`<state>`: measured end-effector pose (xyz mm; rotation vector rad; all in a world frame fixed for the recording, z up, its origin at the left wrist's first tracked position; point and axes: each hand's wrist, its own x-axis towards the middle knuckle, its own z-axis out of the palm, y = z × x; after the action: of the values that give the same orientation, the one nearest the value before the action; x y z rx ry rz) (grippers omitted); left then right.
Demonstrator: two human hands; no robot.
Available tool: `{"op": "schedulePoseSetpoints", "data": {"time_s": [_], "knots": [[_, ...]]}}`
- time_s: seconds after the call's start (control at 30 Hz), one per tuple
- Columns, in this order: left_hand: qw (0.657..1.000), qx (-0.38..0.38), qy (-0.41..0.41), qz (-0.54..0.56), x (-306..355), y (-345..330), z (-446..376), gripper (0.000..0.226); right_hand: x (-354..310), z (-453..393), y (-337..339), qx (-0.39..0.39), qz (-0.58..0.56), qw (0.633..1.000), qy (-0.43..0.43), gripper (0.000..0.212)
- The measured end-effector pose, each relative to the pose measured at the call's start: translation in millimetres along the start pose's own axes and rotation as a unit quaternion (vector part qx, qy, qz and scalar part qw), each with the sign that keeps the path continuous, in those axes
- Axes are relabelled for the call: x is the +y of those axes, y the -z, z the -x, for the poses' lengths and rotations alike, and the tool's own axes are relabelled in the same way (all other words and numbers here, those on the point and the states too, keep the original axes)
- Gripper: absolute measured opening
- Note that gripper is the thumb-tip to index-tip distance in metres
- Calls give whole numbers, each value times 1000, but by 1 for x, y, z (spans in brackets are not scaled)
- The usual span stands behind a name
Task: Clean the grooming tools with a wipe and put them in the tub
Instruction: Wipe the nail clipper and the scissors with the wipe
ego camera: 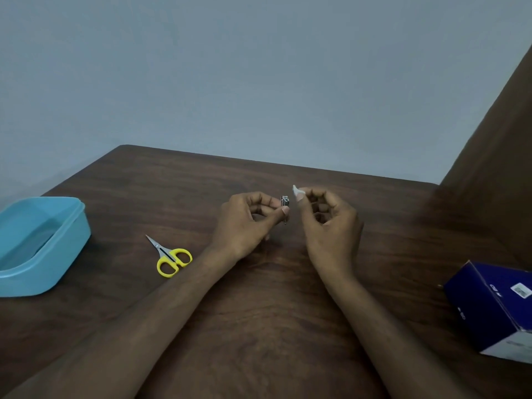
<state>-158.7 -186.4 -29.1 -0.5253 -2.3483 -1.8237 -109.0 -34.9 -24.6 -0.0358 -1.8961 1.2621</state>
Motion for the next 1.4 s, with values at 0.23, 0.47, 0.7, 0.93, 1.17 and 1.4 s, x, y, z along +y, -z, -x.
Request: {"op": "schedulePoseSetpoints", "data": {"time_s": [0.23, 0.47, 0.7, 0.93, 1.17, 1.4], "knots": [[1000, -16, -24, -12, 1, 3, 3, 4, 7, 3, -3, -79, 85, 989, 92, 12], [998, -36, -51, -31, -3, 4, 2, 19, 9, 0, -1, -75, 76, 993, 42, 13], [995, -33, -71, -69, -7, 4, 0, 20, 6, 1, -2, -89, 84, 991, 48, 14], [990, -51, -39, -125, -4, 1, 1, 14, 9, -3, 1, -22, 59, 998, -20, 12], [994, -16, -9, -110, -6, 0, -3, 6, 14, -6, -2, -63, -4, 996, -65, 3], [991, -40, -14, -125, -5, -1, -1, 8, 11, -3, 1, -54, 12, 997, -55, 5]]}}
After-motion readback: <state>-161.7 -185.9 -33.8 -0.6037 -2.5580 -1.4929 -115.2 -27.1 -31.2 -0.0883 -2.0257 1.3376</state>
